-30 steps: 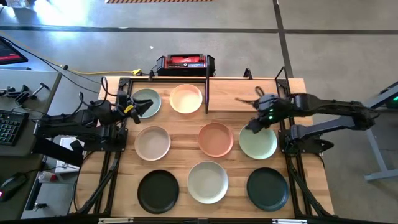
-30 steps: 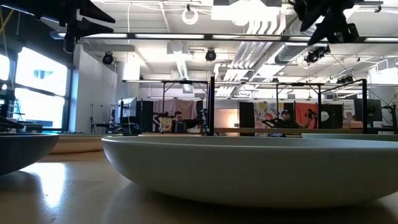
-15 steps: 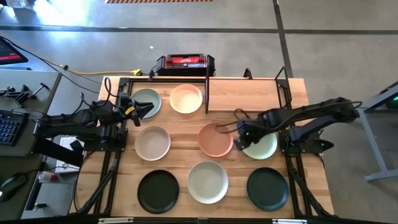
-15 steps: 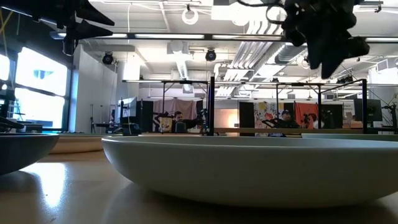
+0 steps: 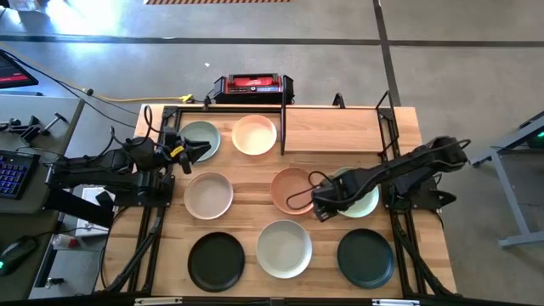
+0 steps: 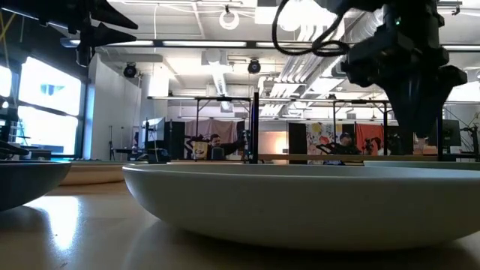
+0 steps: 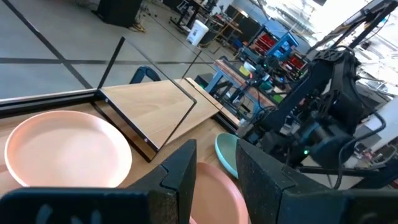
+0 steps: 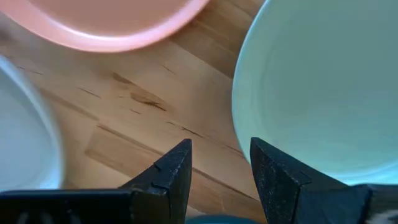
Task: Place and stack plates onto a shelf
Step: Put the light green plate on the shelf
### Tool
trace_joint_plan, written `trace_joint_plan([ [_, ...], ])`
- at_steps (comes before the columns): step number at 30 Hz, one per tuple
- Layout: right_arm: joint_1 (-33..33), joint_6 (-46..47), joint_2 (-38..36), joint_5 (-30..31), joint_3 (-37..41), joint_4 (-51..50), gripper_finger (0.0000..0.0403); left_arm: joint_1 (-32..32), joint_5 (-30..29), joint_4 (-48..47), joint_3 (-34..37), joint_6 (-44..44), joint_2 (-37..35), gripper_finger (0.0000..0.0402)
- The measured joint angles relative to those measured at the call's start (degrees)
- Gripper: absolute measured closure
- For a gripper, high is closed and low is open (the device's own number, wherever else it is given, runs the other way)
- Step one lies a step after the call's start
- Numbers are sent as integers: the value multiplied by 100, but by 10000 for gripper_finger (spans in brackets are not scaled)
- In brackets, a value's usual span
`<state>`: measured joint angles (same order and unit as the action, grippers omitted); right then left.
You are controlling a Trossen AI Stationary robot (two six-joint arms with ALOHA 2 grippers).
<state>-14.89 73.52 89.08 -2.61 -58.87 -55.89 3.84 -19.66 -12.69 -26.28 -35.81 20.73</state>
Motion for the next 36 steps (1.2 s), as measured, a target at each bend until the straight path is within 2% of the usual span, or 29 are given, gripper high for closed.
trace_joint_plan([
  [10,-239,-21,493,420,0,-31,261,0,0,0,2,0,0,300],
  [24,-252,-198,975,435,0,1,268,0,0,0,2,0,0,300],
  [28,-252,-196,1001,435,0,3,296,0,-2,0,2,0,0,300],
  [36,-252,-177,1001,409,0,-45,391,0,-15,-2,2,0,0,300],
])
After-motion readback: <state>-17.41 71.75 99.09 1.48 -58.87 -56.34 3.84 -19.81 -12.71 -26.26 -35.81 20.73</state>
